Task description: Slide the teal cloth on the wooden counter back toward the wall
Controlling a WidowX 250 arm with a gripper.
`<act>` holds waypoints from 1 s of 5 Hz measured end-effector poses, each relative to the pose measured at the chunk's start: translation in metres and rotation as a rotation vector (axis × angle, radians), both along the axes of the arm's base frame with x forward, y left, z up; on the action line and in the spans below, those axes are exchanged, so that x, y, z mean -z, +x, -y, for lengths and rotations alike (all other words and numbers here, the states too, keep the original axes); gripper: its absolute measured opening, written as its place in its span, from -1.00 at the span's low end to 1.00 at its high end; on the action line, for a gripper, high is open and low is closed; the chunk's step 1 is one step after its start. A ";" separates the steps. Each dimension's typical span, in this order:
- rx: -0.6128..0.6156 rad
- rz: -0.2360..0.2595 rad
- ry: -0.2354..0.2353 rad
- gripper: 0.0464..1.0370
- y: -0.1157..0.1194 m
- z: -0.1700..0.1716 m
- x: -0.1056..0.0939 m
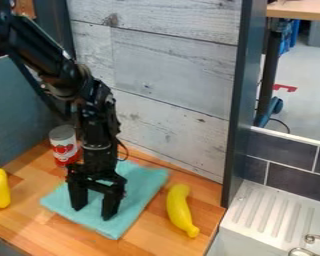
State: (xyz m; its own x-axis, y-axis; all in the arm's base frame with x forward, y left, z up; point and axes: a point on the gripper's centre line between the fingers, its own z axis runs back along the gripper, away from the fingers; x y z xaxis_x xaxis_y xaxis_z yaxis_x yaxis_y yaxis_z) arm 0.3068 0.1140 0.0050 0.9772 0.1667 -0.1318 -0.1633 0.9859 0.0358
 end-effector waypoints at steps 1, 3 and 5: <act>-0.033 0.017 -0.004 0.92 0.004 -0.003 -0.003; -0.052 0.049 0.045 0.93 -0.006 -0.005 -0.026; -0.053 0.042 0.158 0.92 -0.057 0.012 -0.079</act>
